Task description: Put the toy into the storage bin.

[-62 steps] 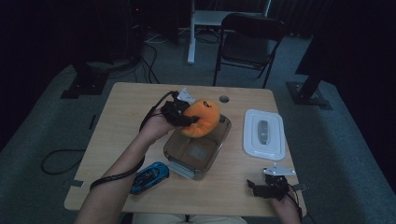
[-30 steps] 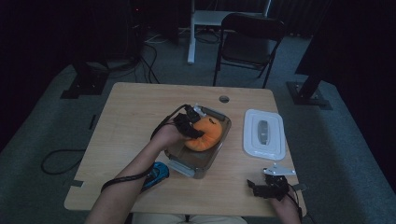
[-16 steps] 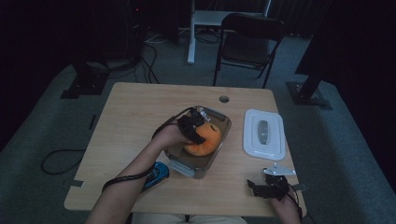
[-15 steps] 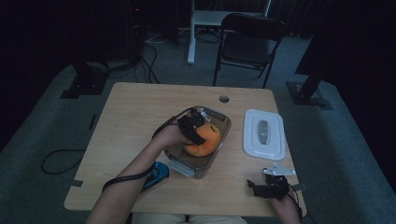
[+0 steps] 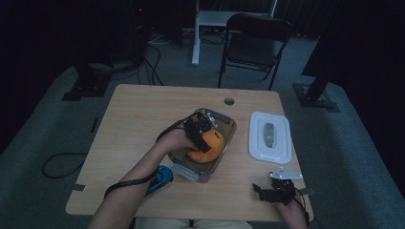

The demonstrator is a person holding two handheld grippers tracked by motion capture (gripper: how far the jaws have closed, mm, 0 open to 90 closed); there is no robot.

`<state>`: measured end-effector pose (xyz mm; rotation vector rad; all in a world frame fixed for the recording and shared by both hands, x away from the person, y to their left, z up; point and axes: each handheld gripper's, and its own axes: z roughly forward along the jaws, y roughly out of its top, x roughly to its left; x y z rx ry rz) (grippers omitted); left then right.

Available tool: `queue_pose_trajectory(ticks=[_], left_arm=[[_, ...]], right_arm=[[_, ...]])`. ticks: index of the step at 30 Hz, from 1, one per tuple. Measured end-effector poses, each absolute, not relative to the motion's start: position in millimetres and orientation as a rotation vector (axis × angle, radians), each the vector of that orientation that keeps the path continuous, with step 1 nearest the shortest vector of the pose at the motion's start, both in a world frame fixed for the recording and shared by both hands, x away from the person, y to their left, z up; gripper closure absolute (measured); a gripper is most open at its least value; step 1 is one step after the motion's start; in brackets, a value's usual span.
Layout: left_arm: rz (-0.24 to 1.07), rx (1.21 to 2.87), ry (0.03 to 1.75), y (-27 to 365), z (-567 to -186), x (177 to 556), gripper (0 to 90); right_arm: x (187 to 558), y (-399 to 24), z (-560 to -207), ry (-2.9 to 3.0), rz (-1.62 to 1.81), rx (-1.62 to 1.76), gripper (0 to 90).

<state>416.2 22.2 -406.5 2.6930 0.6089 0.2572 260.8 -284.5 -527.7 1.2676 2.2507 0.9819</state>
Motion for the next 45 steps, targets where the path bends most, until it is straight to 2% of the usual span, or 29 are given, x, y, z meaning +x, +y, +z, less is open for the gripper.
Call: queue_pose_trajectory(ticks=[7,27,45], left_arm=[[0.222,2.605,0.654,30,-394,414,10.1],[0.222,2.509,0.647,73,-374,386,10.1],[0.254,2.435,0.666,117,-370,358,10.5]], right_arm=[[261,-284,-528,2.247,0.975,1.267,13.8],[261,-284,-528,2.247,0.971,1.266,13.7],[261,-284,-528,2.245,0.969,1.267,13.7]])
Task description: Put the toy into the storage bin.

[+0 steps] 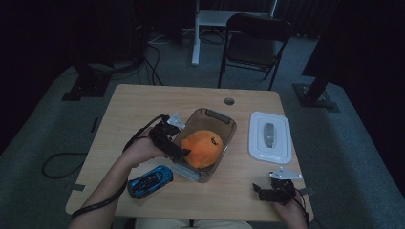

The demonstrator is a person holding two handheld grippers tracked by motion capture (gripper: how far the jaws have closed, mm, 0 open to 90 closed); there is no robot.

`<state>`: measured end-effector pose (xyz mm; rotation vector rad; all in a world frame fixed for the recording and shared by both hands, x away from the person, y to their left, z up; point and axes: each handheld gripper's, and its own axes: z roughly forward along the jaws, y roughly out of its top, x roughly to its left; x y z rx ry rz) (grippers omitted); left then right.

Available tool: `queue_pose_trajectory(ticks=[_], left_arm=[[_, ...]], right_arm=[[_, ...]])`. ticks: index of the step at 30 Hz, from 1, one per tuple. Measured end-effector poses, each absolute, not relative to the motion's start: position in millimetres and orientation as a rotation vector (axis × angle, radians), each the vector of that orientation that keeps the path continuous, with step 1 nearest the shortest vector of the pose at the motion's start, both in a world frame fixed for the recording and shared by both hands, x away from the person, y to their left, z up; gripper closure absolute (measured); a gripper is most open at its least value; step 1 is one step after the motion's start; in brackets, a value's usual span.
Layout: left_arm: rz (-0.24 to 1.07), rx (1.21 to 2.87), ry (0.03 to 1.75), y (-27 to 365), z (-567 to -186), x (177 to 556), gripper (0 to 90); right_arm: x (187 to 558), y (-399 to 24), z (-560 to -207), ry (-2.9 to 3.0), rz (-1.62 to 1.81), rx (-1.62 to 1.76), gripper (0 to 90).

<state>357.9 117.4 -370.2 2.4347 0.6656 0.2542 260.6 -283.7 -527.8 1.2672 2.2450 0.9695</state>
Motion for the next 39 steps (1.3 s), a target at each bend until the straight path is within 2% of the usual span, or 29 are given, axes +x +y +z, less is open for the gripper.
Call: queue_pose_trajectory(ticks=[23,39], left_arm=[[0.303,2.365,0.703,165,-378,323,10.5],[0.289,2.378,0.73,181,-410,300,10.4]], right_arm=[[261,-284,-528,2.245,0.969,1.267,13.7],[260,-284,-528,2.245,0.969,1.269,13.7]])
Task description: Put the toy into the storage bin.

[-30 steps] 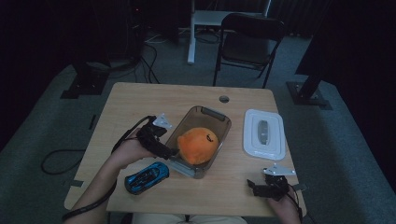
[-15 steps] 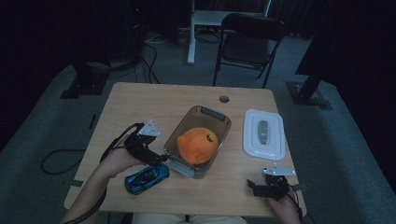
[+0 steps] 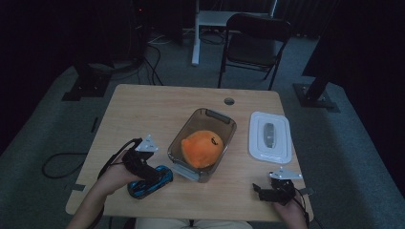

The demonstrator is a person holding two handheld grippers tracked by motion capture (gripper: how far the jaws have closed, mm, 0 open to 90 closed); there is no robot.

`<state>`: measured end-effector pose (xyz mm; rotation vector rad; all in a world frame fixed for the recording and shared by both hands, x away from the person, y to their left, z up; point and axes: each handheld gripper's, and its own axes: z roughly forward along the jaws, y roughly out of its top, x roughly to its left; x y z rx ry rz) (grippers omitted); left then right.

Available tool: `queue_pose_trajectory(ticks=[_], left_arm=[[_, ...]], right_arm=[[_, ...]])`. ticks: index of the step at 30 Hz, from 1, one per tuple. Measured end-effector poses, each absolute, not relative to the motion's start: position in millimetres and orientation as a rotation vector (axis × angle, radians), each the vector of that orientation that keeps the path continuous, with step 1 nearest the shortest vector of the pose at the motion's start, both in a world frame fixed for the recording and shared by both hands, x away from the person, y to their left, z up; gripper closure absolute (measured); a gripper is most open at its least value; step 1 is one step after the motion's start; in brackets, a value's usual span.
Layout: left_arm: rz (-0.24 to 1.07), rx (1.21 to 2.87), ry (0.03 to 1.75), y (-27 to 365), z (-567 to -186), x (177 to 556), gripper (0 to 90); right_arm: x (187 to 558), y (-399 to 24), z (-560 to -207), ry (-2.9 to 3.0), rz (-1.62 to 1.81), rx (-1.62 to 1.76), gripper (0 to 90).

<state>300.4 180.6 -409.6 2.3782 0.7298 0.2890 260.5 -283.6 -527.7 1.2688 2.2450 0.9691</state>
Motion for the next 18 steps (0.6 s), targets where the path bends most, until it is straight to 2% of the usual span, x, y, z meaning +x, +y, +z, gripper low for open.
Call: queue_pose_trajectory(ticks=[18], left_arm=[[0.238,2.463,0.793,186,-449,281,10.5]], right_arm=[[261,-283,-528,2.243,0.969,1.271,13.7]])
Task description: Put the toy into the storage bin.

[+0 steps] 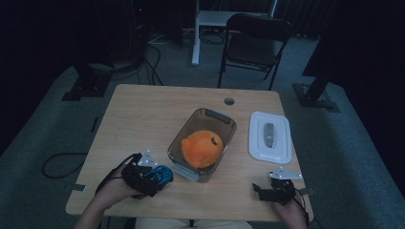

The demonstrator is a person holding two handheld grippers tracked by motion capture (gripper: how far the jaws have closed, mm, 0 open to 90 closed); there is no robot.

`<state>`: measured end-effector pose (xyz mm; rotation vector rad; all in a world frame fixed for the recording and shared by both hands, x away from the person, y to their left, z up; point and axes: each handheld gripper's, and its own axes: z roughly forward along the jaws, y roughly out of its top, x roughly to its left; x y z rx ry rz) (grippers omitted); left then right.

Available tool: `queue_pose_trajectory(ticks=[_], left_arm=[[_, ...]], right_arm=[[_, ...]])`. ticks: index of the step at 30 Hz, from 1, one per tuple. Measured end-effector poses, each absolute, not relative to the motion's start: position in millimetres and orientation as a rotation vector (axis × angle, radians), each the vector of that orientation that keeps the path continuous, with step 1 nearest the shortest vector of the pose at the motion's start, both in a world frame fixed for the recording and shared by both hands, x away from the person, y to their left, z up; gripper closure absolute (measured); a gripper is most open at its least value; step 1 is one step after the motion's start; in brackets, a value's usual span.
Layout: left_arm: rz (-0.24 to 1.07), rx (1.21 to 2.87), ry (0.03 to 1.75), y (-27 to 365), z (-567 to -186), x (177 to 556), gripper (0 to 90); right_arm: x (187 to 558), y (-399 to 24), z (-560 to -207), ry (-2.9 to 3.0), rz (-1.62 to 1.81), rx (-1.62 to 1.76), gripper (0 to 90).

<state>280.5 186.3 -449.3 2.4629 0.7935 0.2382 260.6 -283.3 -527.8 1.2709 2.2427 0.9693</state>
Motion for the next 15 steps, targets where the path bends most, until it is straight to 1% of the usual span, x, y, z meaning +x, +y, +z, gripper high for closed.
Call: queue_pose_trajectory(ticks=[7,11,15], left_arm=[[0.24,2.519,0.848,189,-464,282,10.4],[0.22,2.554,0.86,190,-473,284,10.4],[0.206,2.535,0.905,193,-479,288,10.4]], right_arm=[[261,-283,-528,2.243,0.969,1.271,13.7],[261,-283,-528,2.243,0.969,1.271,13.7],[261,-283,-528,2.243,0.969,1.271,13.7]])
